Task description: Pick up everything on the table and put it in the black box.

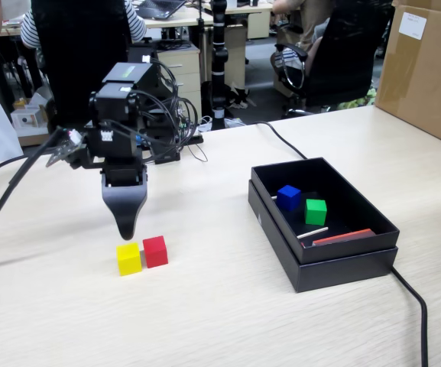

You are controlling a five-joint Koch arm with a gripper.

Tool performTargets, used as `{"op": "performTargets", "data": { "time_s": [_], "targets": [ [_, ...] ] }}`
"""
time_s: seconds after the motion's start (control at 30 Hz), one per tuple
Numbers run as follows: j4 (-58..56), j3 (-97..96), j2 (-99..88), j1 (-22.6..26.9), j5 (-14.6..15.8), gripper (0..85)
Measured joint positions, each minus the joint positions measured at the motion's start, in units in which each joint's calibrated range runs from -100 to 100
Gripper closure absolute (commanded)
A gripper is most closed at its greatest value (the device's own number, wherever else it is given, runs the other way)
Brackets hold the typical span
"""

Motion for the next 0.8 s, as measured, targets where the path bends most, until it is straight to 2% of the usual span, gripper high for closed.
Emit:
{"op": "performTargets", "data": {
  "time_s": [0.37, 0.57, 0.73, 0.8],
  "targets": [
    [0.00, 10.77, 13.72, -0.24, -0.24, 38.4],
    [0.00, 13.87, 17.73, -0.29, -0.24, 42.8],
    [0.00, 16.34, 20.71, -0.49, -0.24, 51.5],
    [0.00, 17.53, 21.62, -0.59, -0.29, 60.1]
  ]
}}
